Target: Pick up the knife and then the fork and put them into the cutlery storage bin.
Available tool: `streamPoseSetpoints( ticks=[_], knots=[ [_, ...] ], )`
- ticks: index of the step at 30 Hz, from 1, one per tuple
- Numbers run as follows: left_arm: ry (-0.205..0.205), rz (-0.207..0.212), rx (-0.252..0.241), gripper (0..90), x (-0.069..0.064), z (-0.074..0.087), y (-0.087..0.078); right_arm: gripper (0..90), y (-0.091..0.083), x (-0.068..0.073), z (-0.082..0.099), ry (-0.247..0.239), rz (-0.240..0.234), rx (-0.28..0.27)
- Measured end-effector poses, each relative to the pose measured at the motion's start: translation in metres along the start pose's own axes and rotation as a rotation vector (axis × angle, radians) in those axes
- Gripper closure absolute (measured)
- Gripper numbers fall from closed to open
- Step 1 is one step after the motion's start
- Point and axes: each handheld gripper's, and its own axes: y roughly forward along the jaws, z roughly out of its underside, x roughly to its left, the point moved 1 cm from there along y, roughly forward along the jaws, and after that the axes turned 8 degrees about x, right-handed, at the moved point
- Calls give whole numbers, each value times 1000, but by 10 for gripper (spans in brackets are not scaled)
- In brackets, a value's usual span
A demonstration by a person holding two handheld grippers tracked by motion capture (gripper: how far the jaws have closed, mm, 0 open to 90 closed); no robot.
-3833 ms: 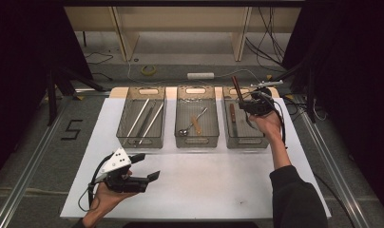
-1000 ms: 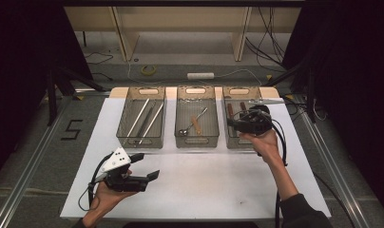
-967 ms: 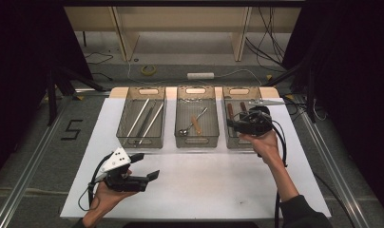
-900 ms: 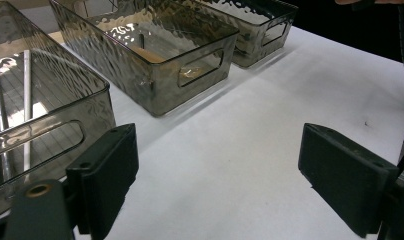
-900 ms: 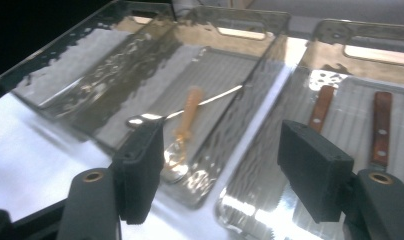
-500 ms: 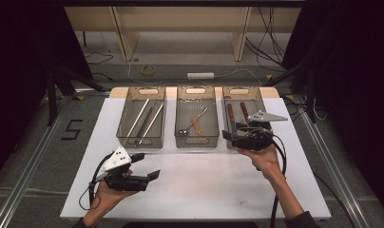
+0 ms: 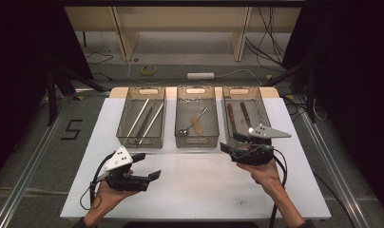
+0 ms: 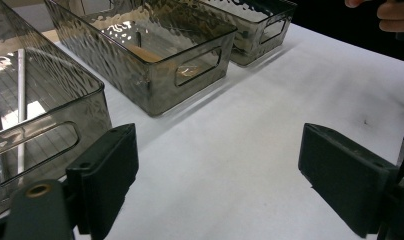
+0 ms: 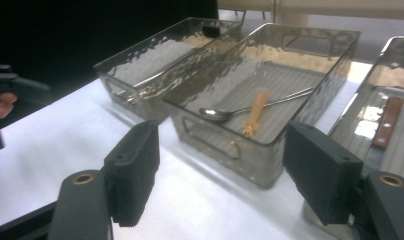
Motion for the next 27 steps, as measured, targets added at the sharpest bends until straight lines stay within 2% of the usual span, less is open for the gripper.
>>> streamPoseSetpoints(
  ticks=[12,27],
  knots=[
    [0,0,-1,155,0,2,-2,289,-7,10,19,2,-30,-17],
    [-7,5,-5,154,0,2,-3,283,-25,18,51,3,-19,-40]
  ],
)
